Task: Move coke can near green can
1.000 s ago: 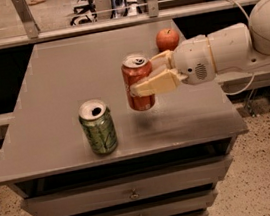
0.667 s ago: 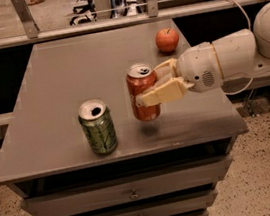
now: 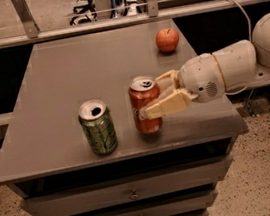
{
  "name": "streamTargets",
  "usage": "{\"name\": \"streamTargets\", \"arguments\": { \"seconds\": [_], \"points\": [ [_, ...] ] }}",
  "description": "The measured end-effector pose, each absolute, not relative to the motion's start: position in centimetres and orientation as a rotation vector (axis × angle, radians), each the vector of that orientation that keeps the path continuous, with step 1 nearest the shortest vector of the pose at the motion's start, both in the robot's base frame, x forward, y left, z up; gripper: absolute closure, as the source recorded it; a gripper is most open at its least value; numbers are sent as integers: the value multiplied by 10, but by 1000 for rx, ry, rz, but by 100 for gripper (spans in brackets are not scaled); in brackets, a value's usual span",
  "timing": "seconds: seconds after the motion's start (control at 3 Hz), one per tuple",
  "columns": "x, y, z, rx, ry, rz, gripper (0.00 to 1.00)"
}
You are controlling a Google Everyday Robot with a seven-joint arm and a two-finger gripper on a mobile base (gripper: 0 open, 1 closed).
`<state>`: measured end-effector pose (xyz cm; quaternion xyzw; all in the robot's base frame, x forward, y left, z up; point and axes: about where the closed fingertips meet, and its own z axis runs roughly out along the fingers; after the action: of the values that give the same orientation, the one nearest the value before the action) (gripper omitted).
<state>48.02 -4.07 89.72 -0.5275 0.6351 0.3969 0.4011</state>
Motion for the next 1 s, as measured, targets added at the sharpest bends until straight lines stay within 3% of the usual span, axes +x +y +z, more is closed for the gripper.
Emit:
{"name": "streamTargets", "arguments": {
  "seconds": [0.33, 0.67, 1.0],
  "points": [
    [480, -33, 888, -1355, 1565, 1022, 100],
    [481, -25, 883, -1368, 1540, 1033, 82],
    [479, -12, 886, -1383, 1503, 1043, 58]
  ]
}}
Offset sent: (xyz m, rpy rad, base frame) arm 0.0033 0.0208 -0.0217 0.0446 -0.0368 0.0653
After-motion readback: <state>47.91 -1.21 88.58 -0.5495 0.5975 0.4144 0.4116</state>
